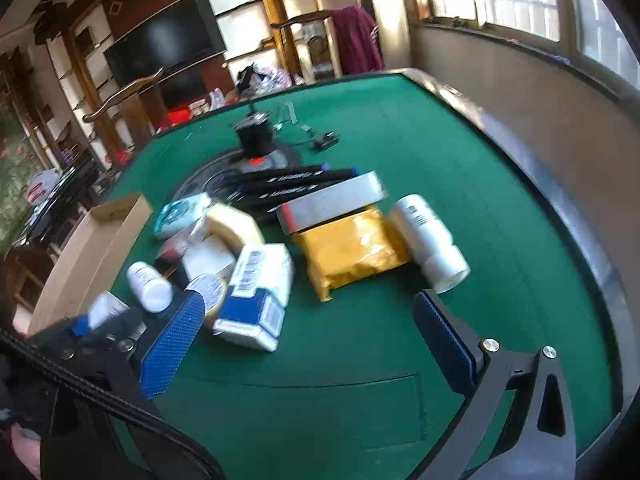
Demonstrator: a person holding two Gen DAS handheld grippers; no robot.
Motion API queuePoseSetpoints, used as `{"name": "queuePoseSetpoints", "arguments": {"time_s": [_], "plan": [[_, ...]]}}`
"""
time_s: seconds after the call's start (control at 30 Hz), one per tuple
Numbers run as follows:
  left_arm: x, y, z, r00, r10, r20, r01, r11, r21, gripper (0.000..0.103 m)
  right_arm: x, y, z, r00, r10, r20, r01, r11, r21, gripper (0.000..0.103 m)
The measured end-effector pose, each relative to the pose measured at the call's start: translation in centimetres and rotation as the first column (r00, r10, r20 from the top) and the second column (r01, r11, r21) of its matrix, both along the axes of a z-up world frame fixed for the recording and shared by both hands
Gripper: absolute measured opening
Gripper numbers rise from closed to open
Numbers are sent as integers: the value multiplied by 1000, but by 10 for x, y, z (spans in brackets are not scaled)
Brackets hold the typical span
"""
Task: Organize objects
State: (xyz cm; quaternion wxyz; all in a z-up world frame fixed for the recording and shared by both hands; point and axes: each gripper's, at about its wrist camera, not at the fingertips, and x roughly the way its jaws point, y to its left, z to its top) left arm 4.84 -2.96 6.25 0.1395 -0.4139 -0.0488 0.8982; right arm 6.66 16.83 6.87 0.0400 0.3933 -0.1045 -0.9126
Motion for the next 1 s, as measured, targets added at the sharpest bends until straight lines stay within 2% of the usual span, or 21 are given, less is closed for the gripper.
{"name": "queuePoseSetpoints", "arguments": {"time_s": [0.2, 0.37, 0.43, 0.47, 0.5, 0.53, 0.57, 0.73, 0.77, 0.87, 0.9, 0.97, 1.0], "plan": [[37, -33, 51, 995, 21, -94, -14, 997, 74, 40, -18, -17, -9, 996, 18, 83, -20, 1000, 20, 102], [54, -62, 77, 988, 61, -140, -46, 993, 111, 40, -34, -29, -15, 990, 44, 133, -38, 998, -47, 96], [58, -69, 82, 985, 83, -149, -66, 991, 114, 40, -41, -37, -21, 986, 46, 160, -42, 999, -30, 87], [61, -73, 83, 983, 91, -158, -74, 991, 111, 40, -47, -41, -27, 980, 46, 192, -43, 999, -19, 65], [64, -77, 86, 981, 98, -168, -81, 991, 108, 40, -49, -41, -29, 977, 50, 209, -44, 998, -32, 54], [67, -79, 88, 978, 106, -177, -88, 990, 107, 40, -50, -39, -29, 977, 62, 204, -46, 996, -78, 49], [70, -83, 90, 976, 112, -186, -93, 990, 108, 40, -49, -40, -28, 977, 61, 205, -46, 996, -76, 46], [80, -91, 100, 972, 123, -202, -100, 988, 119, 40, -50, -50, -23, 976, 68, 206, -73, 997, 14, 46], [82, -91, 102, 971, 123, -207, -99, 988, 121, 40, -50, -51, -22, 976, 70, 207, -76, 997, 20, 50], [87, -91, 109, 967, 118, -228, -93, 989, 116, 40, -56, -57, -25, 971, 67, 228, -79, 996, 48, 71], [88, -91, 110, 966, 115, -233, -90, 989, 115, 40, -57, -58, -26, 970, 72, 233, -85, 995, 45, 73], [91, -93, 114, 964, 111, -243, -85, 990, 116, 40, -58, -59, -28, 967, 106, 233, -113, 993, 18, 71], [92, -94, 116, 963, 110, -248, -84, 990, 115, 40, -57, -59, -27, 966, 117, 230, -123, 992, 10, 61]]}}
